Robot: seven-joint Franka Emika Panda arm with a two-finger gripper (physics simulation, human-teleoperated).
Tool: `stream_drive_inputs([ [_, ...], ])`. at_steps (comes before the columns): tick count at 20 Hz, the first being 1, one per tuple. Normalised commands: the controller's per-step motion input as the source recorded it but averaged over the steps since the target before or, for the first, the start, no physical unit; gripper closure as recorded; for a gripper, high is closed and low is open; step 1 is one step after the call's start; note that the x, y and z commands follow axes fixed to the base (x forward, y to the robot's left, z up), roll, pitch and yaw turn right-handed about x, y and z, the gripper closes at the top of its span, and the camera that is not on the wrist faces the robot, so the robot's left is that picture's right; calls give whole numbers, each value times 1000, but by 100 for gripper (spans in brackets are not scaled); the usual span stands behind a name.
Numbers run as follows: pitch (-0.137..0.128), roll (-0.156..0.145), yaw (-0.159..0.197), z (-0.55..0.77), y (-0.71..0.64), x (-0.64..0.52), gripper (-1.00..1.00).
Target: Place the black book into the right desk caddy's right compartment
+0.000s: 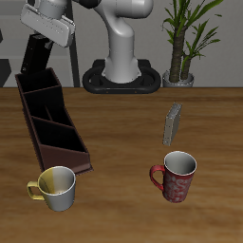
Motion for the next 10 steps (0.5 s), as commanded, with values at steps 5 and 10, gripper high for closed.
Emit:
stream_drive_inputs([
  [5,39,13,3,-219,3,51,100],
  [10,25,16,15,-223,65,79,100],
])
